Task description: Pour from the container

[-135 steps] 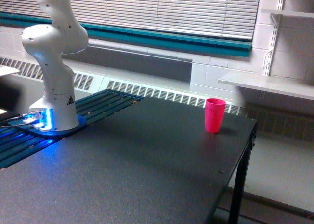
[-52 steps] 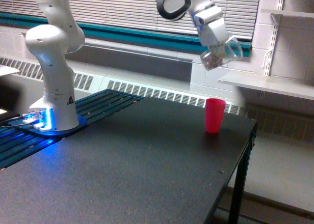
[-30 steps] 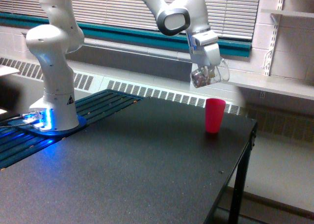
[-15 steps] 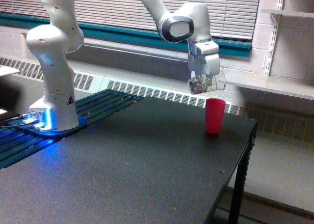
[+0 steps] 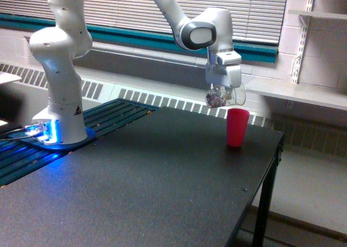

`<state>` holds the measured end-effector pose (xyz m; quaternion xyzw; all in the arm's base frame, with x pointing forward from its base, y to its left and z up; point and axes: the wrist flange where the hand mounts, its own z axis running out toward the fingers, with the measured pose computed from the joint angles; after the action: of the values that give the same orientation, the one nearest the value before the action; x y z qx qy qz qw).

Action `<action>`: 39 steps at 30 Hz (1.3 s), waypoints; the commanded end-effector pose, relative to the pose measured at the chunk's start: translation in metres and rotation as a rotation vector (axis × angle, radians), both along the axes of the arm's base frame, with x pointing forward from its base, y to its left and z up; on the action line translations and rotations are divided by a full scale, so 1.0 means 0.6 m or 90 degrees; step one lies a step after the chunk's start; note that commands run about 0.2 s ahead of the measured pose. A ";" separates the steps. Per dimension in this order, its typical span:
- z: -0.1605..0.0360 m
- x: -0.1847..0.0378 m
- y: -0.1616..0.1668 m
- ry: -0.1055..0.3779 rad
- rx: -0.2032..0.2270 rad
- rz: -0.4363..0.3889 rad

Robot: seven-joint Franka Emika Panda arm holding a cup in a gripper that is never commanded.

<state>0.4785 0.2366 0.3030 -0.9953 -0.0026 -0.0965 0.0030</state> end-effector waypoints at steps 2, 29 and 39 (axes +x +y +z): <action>-0.016 -0.006 0.019 0.018 -0.012 0.001; -0.034 0.021 0.079 0.050 -0.069 0.058; -0.018 0.032 0.081 0.048 -0.085 0.075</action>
<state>0.4937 0.2820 0.2843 -0.9957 -0.0551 -0.0540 -0.0508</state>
